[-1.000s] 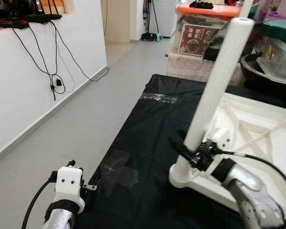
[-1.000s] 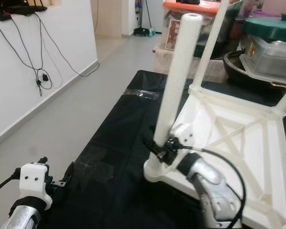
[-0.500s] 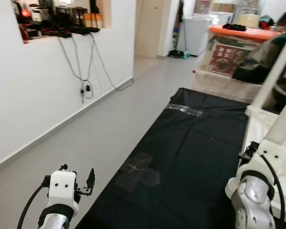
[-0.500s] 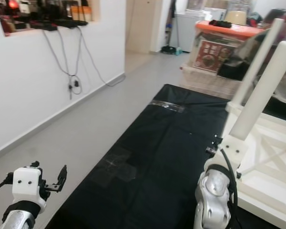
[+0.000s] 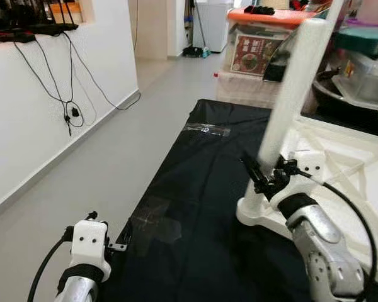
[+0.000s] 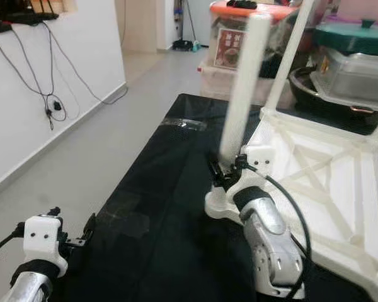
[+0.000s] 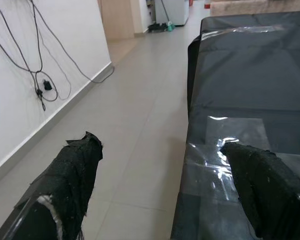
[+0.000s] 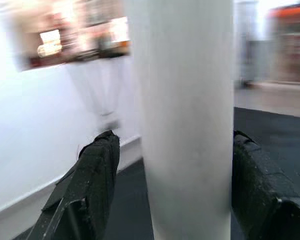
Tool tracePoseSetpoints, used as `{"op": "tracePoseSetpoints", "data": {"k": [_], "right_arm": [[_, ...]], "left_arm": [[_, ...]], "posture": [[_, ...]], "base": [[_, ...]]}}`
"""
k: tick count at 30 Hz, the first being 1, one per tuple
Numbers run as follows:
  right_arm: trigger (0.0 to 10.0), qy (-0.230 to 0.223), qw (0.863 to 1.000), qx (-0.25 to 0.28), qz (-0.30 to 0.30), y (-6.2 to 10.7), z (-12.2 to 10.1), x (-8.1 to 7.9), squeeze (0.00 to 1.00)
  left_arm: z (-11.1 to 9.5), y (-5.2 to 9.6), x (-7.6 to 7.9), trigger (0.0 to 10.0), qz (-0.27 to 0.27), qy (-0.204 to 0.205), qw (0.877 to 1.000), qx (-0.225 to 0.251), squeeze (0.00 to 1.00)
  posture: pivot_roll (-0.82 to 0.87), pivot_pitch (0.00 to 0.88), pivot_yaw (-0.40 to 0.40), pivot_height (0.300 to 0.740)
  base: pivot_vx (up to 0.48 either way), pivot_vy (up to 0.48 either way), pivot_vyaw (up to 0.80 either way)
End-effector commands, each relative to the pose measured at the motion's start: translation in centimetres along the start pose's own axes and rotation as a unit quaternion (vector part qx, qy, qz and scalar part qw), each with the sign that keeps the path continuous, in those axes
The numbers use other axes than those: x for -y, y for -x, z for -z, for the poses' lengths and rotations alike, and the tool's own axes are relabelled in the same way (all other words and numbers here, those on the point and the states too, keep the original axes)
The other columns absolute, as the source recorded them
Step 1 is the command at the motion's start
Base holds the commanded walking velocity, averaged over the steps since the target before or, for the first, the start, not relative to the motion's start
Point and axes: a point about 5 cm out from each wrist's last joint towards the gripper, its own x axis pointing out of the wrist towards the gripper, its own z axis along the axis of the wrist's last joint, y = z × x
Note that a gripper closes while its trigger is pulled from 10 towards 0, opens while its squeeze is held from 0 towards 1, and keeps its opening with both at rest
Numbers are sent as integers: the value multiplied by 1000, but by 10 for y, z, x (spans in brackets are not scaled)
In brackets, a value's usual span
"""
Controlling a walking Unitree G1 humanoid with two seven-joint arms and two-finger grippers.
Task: Building children table
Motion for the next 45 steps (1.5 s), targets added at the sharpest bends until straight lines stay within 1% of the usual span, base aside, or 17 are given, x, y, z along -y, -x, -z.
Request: {"op": "tracePoseSetpoints", "data": {"k": [1, 12, 13, 14, 17, 21, 22, 25, 28, 31, 33, 34, 35, 38, 39, 44, 45], "right_arm": [[10000, -11, 995, -3, -96, -4, 7, -22, 0], [10000, -16, 986, -37, -163, -14, 33, -42, 0], [3373, -15, 986, -31, -161, -14, 33, -40, 0], [0, -26, 988, -22, -153, -13, 32, -38, 0], [0, -22, 994, -37, -104, -8, 37, -28, 0], [0, 3, 987, -122, 101, 2, 62, 5, 0], [0, 11, 947, -161, 279, 21, 73, 29, 0], [0, 10, 913, -178, 367, 36, 77, 38, 0], [0, 25, 823, -207, 529, 78, 78, 44, 0], [0, 41, 802, -207, 559, 90, 73, 39, 0], [0, 41, 802, -207, 559, 90, 73, 39, 0], [2235, 50, 799, -202, 564, 93, 67, 37, 0], [10000, 56, 801, -197, 563, 92, 64, 37, 0], [10000, 51, 810, -194, 551, 81, 62, 36, 0], [10000, 52, 829, -172, 530, 70, 56, 34, 1000], [10000, 40, 885, -96, 453, 36, 31, 32, 1000], [10000, 41, 899, -77, 429, 29, 23, 35, 447]], "left_arm": [[3, -1, 0, 10000, -3, 0, 1000, -6, 0], [4, 0, -2, 10000, -1, -2, 1000, -7, 0], [4, 1, -2, 10000, 0, -3, 1000, -7, 0], [5, 1, -2, 10000, 1, -4, 1000, -9, 0], [5, 3, -2, 10000, -3, -5, 1000, -10, 0], [4, 4, -2, 10000, -4, -3, 1000, -9, 0], [3, 4, -2, 10000, -5, -4, 1000, -10, 0], [3, 3, -3, 10000, -6, -4, 1000, -10, 0], [2, 3, -3, 10000, -1, -6, 1000, -10, 0], [3, 4, -3, 10000, 2, -9, 1000, -11, 0], [3, 4, -3, 10000, 2, -9, 1000, -11, 0], [3, 4, -3, 10000, -2, -9, 1000, -12, 0], [2, 4, -4, 10000, -4, -8, 1000, -12, 0], [1, 3, -3, 10000, 1, -8, 1000, -10, 0], [1, 2, -3, 10000, 2, -8, 1000, -10, 0], [1, 0, -2, 10000, 0, -6, 1000, -9, 0], [2, 0, -2, 10000, 1, -6, 1000, -8, 0]], "posture": [[152, 0, -50, 740], [158, 0, -50, 740], [158, 0, -50, 740], [158, 0, -50, 740], [157, 0, -54, 740], [148, 0, -53, 740], [143, 0, -54, 740], [136, 0, -52, 740], [130, 0, -40, 740], [131, 0, -42, 740], [131, 0, -42, 740], [124, 0, -40, 740], [116, 0, -29, 740], [116, 0, -29, 740], [116, 0, -30, 740], [122, 0, -38, 740], [126, 0, -40, 740]], "base": [[0, 0, 0], [0, 0, 0], [0, 0, 0], [0, 0, 0], [0, 0, 0], [0, 0, 0], [0, 0, 0], [0, 0, 0], [0, 0, 0], [0, 0, 0], [0, 0, 0], [0, 0, 0], [0, 0, 0], [0, 0, 0], [0, 0, 0], [0, 0, 0], [0, 0, 0]]}}
